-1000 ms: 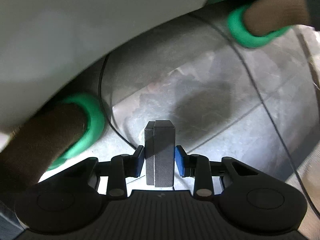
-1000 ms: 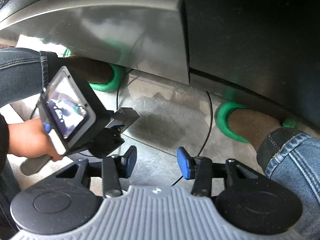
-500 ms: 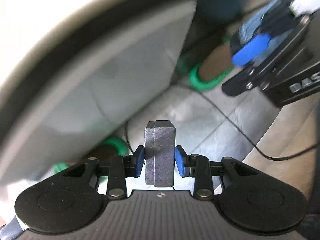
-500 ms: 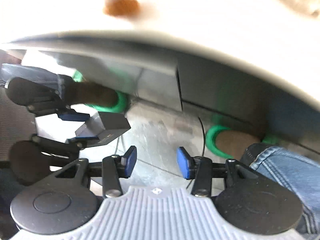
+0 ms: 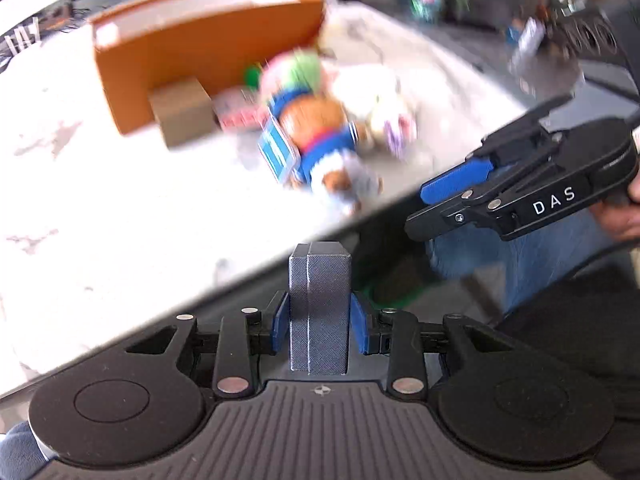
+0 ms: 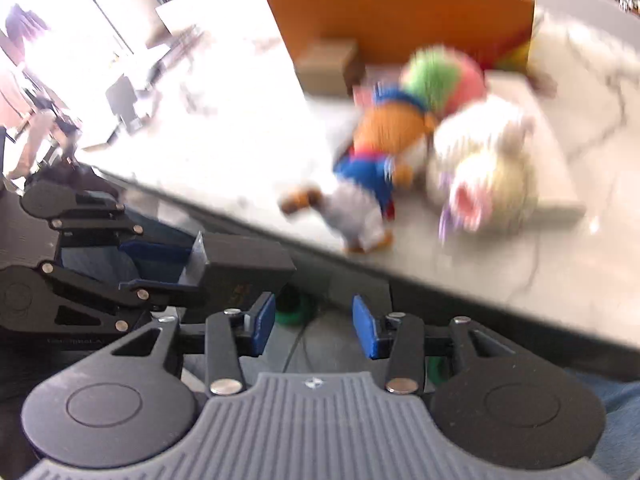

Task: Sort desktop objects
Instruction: 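Lift the grey block with the left gripper up above the table, then close the right gripper on the small brown cardboard box while the left gripper holds the grey block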

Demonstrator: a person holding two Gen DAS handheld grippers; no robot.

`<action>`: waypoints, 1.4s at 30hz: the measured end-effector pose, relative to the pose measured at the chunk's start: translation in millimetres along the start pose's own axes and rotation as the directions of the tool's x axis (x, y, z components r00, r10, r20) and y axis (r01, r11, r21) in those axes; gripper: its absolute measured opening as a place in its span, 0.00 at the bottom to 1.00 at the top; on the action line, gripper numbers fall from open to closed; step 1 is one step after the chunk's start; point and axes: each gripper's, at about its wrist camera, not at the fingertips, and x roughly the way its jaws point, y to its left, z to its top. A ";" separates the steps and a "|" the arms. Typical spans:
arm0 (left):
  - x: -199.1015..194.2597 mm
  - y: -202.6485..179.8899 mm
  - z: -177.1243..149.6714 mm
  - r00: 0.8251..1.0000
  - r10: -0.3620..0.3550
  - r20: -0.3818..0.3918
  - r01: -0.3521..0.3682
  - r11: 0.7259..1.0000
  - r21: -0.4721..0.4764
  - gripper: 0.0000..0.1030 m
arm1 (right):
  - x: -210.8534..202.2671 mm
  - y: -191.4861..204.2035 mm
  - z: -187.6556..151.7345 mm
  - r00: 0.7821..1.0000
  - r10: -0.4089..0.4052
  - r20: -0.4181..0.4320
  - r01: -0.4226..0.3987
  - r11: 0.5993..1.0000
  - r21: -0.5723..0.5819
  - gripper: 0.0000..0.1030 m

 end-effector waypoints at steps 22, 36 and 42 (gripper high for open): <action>10.7 138.4 88.3 0.966 0.255 -0.044 -0.253 0.895 -0.367 0.37 | 118.2 22.8 162.4 0.976 -0.148 0.162 0.154 0.988 -0.025 0.66; 31.8 132.1 104.7 0.951 0.304 -0.054 -0.304 0.891 -0.337 0.38 | 142.0 9.5 158.3 0.975 -0.176 0.134 0.179 0.984 -0.010 0.60; 35.3 129.4 97.4 0.948 0.310 -0.067 -0.313 0.881 -0.354 0.42 | 145.1 10.1 148.2 0.974 -0.176 0.141 0.182 0.983 -0.033 0.61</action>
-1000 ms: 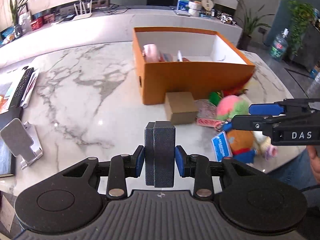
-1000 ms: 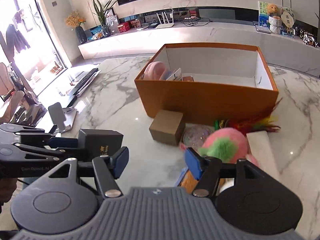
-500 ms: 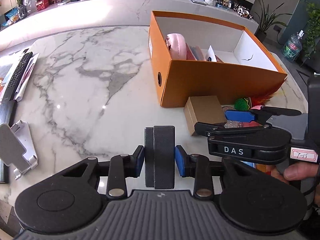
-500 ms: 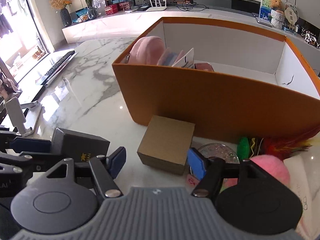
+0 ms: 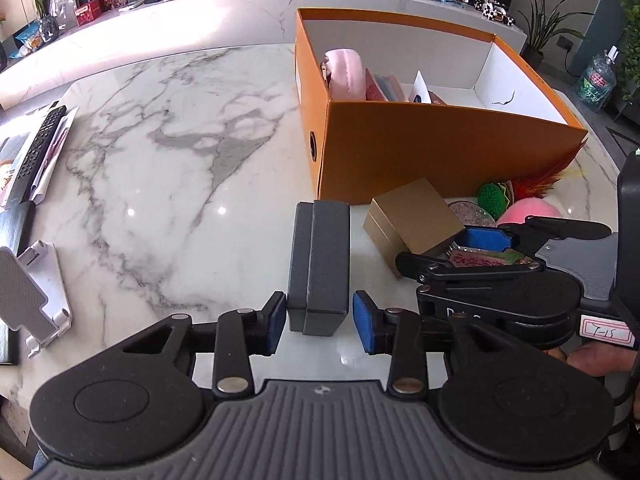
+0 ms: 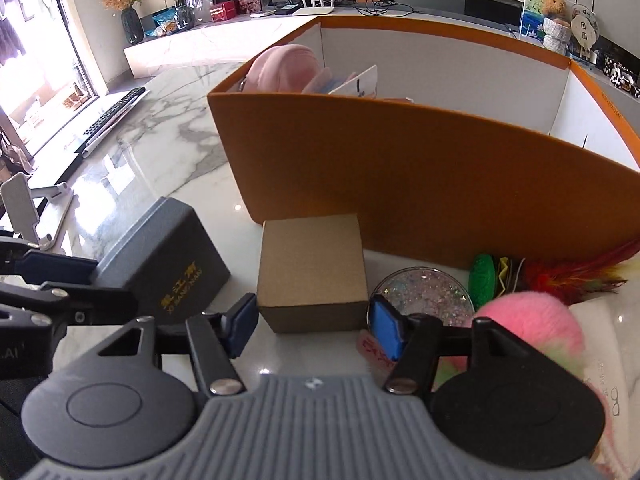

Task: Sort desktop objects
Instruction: 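Close the right gripper on the small brown cardboard box while the left gripper holds the grey block, then carry the grey block in the left gripper while the right gripper carries the brown box over the orange box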

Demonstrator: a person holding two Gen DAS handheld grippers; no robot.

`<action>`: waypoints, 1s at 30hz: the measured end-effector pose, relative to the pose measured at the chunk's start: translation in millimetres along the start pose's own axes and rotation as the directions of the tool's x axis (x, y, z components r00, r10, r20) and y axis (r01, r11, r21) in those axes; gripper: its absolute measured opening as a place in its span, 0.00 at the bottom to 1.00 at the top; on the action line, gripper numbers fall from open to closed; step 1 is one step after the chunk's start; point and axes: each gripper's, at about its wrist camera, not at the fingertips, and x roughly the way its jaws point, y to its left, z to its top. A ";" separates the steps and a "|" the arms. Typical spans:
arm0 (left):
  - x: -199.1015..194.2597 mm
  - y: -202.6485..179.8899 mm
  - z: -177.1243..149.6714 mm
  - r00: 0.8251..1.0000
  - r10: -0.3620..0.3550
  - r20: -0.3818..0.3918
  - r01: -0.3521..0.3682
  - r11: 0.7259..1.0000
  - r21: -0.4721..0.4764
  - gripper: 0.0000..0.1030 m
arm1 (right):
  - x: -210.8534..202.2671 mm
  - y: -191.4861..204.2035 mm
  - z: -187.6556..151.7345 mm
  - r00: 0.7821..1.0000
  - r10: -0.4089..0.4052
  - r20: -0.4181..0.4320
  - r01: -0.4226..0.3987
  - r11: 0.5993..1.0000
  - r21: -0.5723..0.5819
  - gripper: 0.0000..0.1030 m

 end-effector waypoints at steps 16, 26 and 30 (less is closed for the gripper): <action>-54.3 -3.8 18.1 0.975 -0.136 0.174 0.147 0.988 -0.050 0.37 | -75.5 -25.1 13.8 0.987 0.131 0.098 -0.134 0.991 0.028 0.59; -87.6 -48.5 103.1 0.914 -0.258 0.314 0.256 0.965 0.047 0.37 | -146.7 -73.8 69.1 0.959 0.093 0.267 -0.111 0.992 0.053 0.59; -59.7 -65.0 137.6 0.920 -0.281 0.273 0.284 0.958 0.031 0.37 | -147.1 -103.1 91.1 0.961 0.054 0.273 -0.085 0.991 0.103 0.59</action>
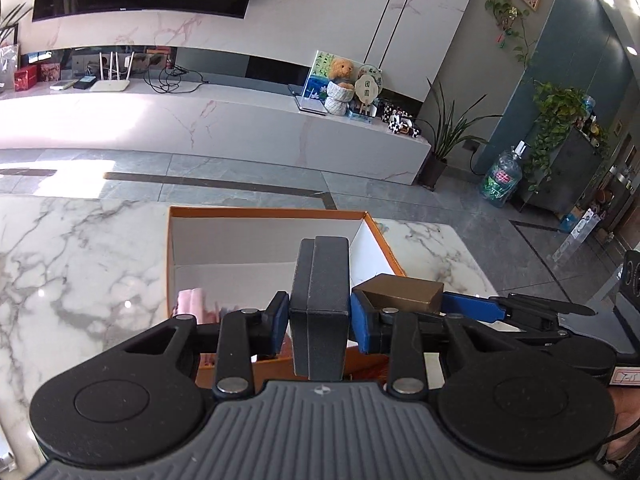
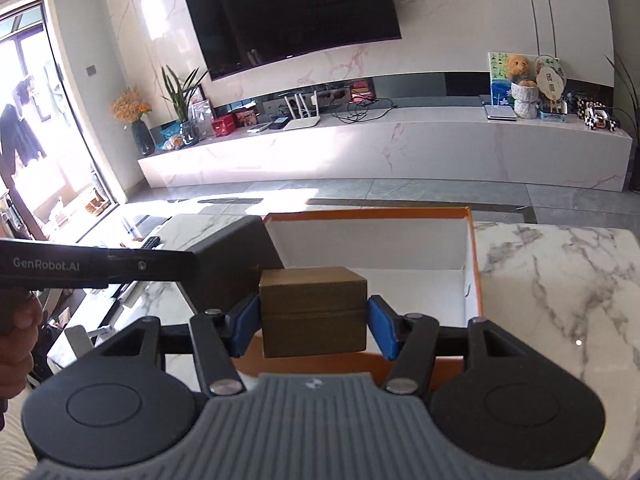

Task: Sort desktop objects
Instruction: 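Carry the grey block in the left gripper while the right gripper carries the brown box over the orange box, then open the left gripper to drop the grey block while the right gripper lowers the brown box into the box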

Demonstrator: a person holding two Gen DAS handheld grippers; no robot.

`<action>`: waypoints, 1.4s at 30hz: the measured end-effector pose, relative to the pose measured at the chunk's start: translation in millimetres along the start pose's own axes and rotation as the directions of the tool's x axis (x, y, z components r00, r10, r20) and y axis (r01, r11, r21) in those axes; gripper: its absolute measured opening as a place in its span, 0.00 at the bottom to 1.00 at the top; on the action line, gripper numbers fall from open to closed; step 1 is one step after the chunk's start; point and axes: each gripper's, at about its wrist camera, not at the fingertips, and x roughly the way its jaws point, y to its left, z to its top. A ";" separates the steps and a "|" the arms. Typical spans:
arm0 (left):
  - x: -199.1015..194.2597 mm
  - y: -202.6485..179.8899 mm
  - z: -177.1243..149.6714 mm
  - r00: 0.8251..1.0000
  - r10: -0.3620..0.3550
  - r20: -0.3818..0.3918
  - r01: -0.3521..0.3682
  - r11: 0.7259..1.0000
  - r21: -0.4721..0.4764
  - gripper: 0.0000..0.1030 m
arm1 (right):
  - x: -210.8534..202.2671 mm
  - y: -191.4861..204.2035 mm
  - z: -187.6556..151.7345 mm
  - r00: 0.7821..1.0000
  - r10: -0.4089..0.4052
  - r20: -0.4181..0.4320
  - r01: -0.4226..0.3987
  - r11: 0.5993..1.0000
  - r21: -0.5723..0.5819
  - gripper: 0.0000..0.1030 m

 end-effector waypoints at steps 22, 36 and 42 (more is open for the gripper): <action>121.3 4.1 -4.4 0.979 0.095 -0.182 -0.097 0.995 -0.006 0.37 | 132.7 -52.8 17.8 0.927 -0.092 -0.363 -0.033 0.946 -0.323 0.59; 134.1 13.2 -15.2 0.942 0.036 -0.333 -0.047 0.999 -0.024 0.37 | 153.9 -56.9 10.8 0.882 -0.067 -0.466 -0.125 0.921 -0.369 0.59; 132.7 18.4 -14.8 0.933 -0.023 -0.358 0.000 0.998 -0.066 0.37 | 169.3 -46.2 16.8 0.846 -0.050 -0.530 -0.227 0.866 -0.445 0.59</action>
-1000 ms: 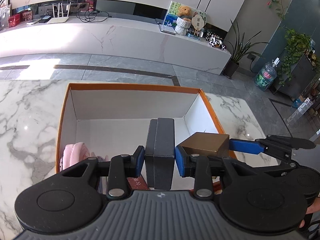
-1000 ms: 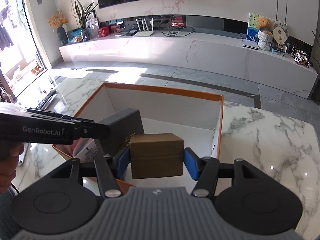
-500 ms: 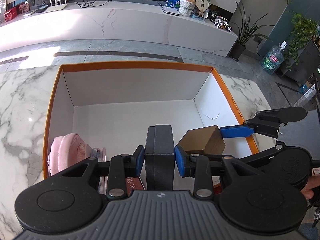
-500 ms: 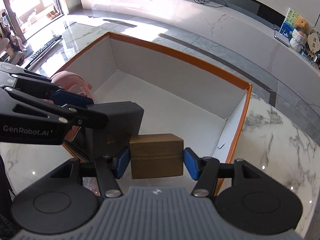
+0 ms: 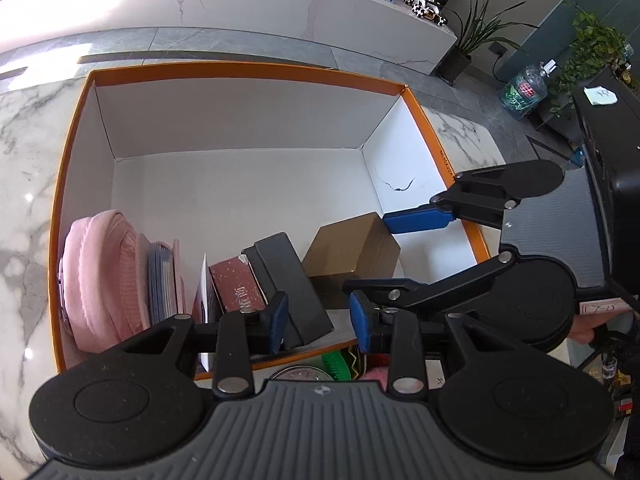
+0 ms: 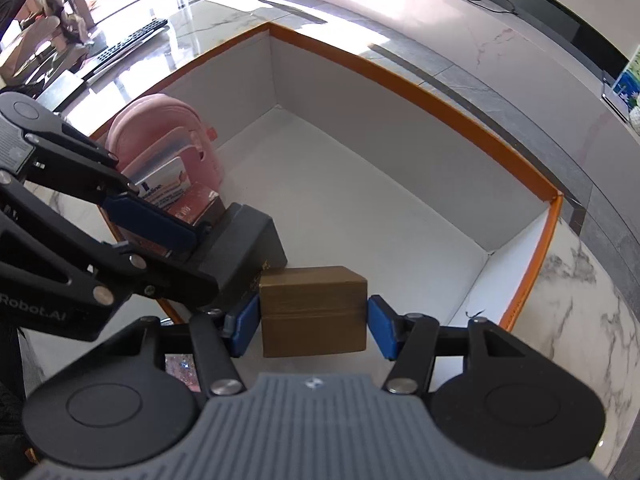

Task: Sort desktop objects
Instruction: 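Open the left gripper to drop the grey block while the right gripper lowers the brown box into the box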

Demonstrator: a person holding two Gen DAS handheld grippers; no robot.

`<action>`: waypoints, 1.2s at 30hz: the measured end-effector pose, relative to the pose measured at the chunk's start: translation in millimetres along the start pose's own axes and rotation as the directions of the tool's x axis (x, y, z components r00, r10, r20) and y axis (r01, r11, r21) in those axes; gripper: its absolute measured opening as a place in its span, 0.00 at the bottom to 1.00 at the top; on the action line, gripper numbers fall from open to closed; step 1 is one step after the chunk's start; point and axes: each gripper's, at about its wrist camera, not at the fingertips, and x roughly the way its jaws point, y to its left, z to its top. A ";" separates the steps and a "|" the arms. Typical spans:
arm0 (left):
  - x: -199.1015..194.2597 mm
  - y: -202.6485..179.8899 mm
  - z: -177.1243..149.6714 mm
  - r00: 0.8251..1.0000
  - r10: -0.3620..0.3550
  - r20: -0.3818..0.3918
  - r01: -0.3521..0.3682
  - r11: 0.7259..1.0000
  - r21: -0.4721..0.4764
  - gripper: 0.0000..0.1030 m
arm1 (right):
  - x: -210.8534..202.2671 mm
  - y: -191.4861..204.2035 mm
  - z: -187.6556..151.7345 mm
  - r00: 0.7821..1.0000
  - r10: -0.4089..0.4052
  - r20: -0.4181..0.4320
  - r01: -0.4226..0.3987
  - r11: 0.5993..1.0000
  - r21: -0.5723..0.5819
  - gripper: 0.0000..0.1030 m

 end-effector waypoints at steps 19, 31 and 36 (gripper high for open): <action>-98.3 62.4 -31.1 0.926 0.234 0.298 -0.194 0.968 -0.156 0.37 | 31.4 9.9 46.2 0.959 0.132 -0.249 -0.207 0.930 -0.303 0.59; -93.8 92.0 -50.1 0.949 0.142 0.281 -0.084 0.974 -0.209 0.37 | 21.3 7.8 45.5 0.961 0.074 -0.266 -0.143 0.958 -0.250 0.58; -95.3 102.9 -49.5 0.948 0.139 0.285 -0.071 0.969 -0.238 0.34 | 6.0 -5.1 47.4 0.959 0.005 -0.283 -0.081 0.963 -0.255 0.32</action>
